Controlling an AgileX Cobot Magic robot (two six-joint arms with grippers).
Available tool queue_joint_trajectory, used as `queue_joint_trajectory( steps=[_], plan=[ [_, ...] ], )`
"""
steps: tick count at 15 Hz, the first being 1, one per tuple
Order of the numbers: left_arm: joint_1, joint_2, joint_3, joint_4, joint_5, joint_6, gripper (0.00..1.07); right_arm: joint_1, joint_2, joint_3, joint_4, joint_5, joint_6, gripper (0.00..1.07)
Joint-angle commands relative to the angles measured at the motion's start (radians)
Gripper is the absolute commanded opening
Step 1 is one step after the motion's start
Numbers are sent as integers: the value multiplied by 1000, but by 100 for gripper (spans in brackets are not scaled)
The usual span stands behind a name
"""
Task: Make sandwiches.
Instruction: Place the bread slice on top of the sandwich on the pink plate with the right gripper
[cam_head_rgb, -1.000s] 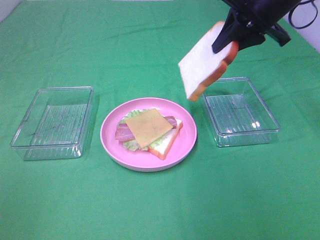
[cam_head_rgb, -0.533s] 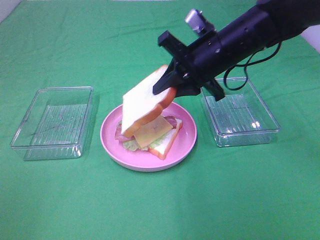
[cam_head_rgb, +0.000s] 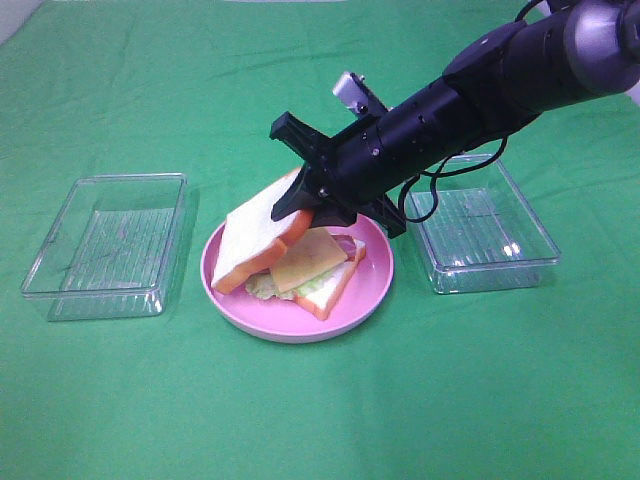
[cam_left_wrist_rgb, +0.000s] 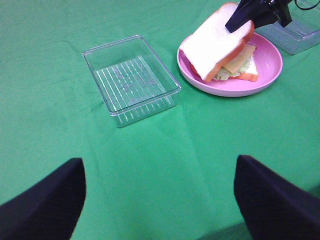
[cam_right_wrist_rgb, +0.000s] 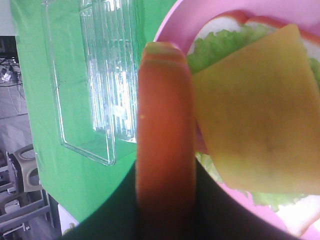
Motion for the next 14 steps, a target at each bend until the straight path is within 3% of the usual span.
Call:
queue_joint_trajectory(
  steps=[1,3,4,8,11,14],
  plan=[
    [-1,-22,3,1,-11,-6,78,-3,-3,0,-29,-7,3,0],
    [-1,-22,3,1,-11,-6,78,-3,-3,0,-87,-7,33,12],
    [-1,-22,3,1,-11,-6,78,-3,-3,0,-129,-7,57,35],
    [-1,-22,3,1,-11,-6,78,-3,-6,0,-212,-8,67,68],
    [-1,-22,3,1,-11,-6,78,-3,-35,0,-359,-9,184,76],
    [-1,-22,3,1,-11,-6,78,-3,-99,0,-617,10,328,77]
  ],
)
